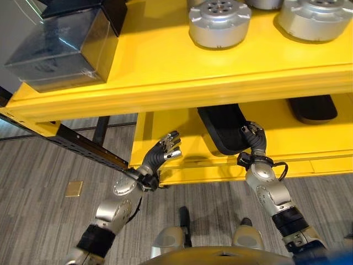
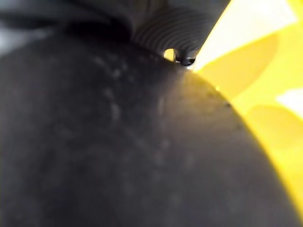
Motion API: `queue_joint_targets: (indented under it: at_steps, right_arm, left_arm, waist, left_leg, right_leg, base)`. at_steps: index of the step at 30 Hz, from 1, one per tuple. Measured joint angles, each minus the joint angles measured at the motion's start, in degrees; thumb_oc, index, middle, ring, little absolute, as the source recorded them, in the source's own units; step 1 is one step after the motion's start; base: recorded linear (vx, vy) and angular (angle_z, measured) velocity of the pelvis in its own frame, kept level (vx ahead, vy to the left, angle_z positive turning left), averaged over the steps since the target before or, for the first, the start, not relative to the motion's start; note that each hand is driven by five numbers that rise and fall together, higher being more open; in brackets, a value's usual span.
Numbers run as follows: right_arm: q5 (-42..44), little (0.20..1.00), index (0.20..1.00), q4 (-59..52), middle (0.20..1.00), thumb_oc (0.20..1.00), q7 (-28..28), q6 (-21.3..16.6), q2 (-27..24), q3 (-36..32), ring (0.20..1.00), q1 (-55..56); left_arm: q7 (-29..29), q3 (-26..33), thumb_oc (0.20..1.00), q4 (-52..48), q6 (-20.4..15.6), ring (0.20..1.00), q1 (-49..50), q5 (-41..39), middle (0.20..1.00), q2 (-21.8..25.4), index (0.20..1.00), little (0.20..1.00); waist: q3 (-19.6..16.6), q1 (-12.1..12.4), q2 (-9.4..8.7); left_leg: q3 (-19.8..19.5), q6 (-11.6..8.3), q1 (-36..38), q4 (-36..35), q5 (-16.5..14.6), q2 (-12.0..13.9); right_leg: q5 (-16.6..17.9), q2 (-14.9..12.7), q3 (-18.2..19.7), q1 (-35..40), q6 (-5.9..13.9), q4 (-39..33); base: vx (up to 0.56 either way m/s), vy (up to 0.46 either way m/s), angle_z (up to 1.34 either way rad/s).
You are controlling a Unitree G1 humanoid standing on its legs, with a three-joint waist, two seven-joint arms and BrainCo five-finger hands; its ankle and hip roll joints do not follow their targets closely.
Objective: Move parts from the plastic box to the shelf.
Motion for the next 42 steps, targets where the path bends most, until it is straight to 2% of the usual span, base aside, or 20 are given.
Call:
queue_joint_targets:
  at_steps: [5,6,7,9,10,14,18,21,29,37,42]
  right_arm:
    - [0.05,0.200,0.200,0.05,0.200,0.200,-1.05,-0.01,0.53,-1.18,0.200,-0.26]
    - [0.49,0.200,0.200,0.44,0.200,0.200,-1.81,-0.01,0.74,-1.21,0.200,-0.84]
    - [0.53,0.200,0.200,0.47,0.200,0.200,-2.21,-0.01,0.70,-1.21,0.200,-0.83]
    - [0.91,0.200,0.200,1.76,0.200,0.200,-3.54,-0.05,0.48,-1.75,0.200,-1.07]
    - [1.29,0.200,0.200,3.91,0.200,0.200,-4.14,-0.02,0.46,-1.77,0.200,-2.38]
    - [1.74,0.200,0.200,5.42,0.200,0.200,-5.08,0.03,-0.32,-1.90,0.200,-3.16]
    - [1.91,0.200,0.200,5.43,0.200,0.200,-6.67,0.11,-1.79,-2.84,0.200,-4.62]
    - [2.76,0.200,0.200,8.25,0.200,0.200,-8.46,1.01,-1.85,-4.38,0.200,-7.41]
    - [3.98,0.200,0.200,13.30,0.200,0.200,-12.41,3.46,-1.83,-6.28,0.200,-12.27]
    - [4.09,0.200,0.200,21.56,0.200,0.200,-14.29,7.61,-1.80,-6.33,0.200,-15.82]
    - [4.96,0.200,0.200,24.00,0.200,0.200,-14.98,7.84,-1.78,-6.30,0.200,-16.78]
  left_arm:
    - [-0.49,0.56,1.000,-0.28,0.17,1.000,0.85,1.70,1.000,0.01,1.000,1.000]
    - [-0.17,1.16,1.000,-0.28,0.44,1.000,1.84,1.68,1.000,0.04,1.000,1.000]
    - [-0.13,1.15,1.000,-0.28,0.45,1.000,2.20,1.69,1.000,0.05,1.000,1.000]
    - [-0.03,0.56,1.000,-0.30,0.41,1.000,2.02,1.63,1.000,0.05,1.000,1.000]
    - [0.02,0.02,1.000,-0.30,0.40,1.000,1.94,1.26,1.000,0.00,1.000,1.000]
    - [0.14,-1.17,1.000,-0.31,0.40,1.000,1.16,0.84,1.000,-1.28,1.000,1.000]
    - [1.14,-2.74,1.000,-0.32,0.35,1.000,0.35,-0.78,1.000,-2.17,1.000,1.000]
    - [3.26,-3.04,1.000,-0.32,0.40,1.000,-0.75,-1.60,1.000,-3.41,1.000,1.000]
    - [5.31,-3.13,1.000,-0.33,0.39,1.000,-2.68,-3.05,1.000,-3.28,1.000,1.000]
    - [7.56,-4.69,1.000,-0.32,0.39,1.000,-3.96,-5.32,1.000,-3.15,1.000,1.000]
    - [7.83,-4.71,1.000,-0.32,0.40,1.000,-3.96,-5.33,1.000,-3.02,1.000,1.000]
  waist:
    - [-1.12,1.11,-2.00]
    - [-1.40,1.91,-2.61]
    - [-1.70,2.05,-3.07]
    - [-2.42,2.03,-4.02]
    - [-2.53,2.08,-3.85]
    - [-2.81,2.42,-1.97]
    - [-2.56,2.28,-0.18]
    - [-2.21,2.36,0.46]
    - [-0.23,3.48,1.71]
    - [0.13,3.93,1.54]
    - [0.14,4.04,1.53]
  left_leg:
    - [1.05,-0.40,0.07,0.02,-0.29,0.58]
    - [2.80,-0.65,0.86,0.03,-0.55,1.21]
    - [2.96,-0.68,1.12,0.00,-0.55,1.29]
    - [1.20,-1.41,-0.06,-0.36,0.34,2.48]
    - [0.52,-1.86,-1.04,-0.35,0.94,3.16]
    - [0.02,-2.22,-2.59,-0.33,1.87,4.39]
    - [-0.08,-2.18,-2.83,-0.33,2.02,4.36]
    - [-0.72,-2.17,-3.02,-0.32,2.06,4.27]
    - [-1.53,-2.21,-3.65,-0.32,2.28,4.10]
    - [-2.52,-2.27,-2.32,-0.32,2.16,3.79]
    - [-2.63,-2.25,-2.36,-0.32,2.19,3.80]
  right_leg:
    - [1.02,0.51,-1.60,0.05,-0.90,-1.09]
    - [1.31,0.80,-1.79,-0.69,-1.15,-0.35]
    - [1.27,0.88,-1.58,-0.41,-1.10,-0.69]
    - [2.35,2.92,-1.04,0.17,-0.95,-3.70]
    - [3.34,4.06,-1.84,0.53,-1.55,-5.70]
    - [3.65,5.55,-2.93,-0.17,-2.12,-6.17]
    - [3.61,5.56,-2.96,-0.35,-2.21,-6.15]
    - [3.56,5.57,-3.32,-0.30,-2.23,-6.17]
    - [3.53,5.47,-4.46,-0.18,-2.25,-6.28]
    - [3.48,5.45,-5.63,2.34,-2.18,-7.40]
    - [3.51,5.48,-5.72,2.38,-2.20,-7.45]
  base:
    - [0.01,0.053,-0.15]
    - [0.02,-0.099,-0.43]
    - [0.02,-0.181,-0.39]
    - [-0.03,-0.223,0.12]
    - [-0.06,-0.139,0.26]
    - [-0.03,-0.034,0.13]
    - [-0.04,0.013,0.00]
    - [-0.01,0.010,0.05]
    - [-0.04,0.024,0.07]
    - [0.03,0.014,0.07]
    - [0.00,0.001,0.01]
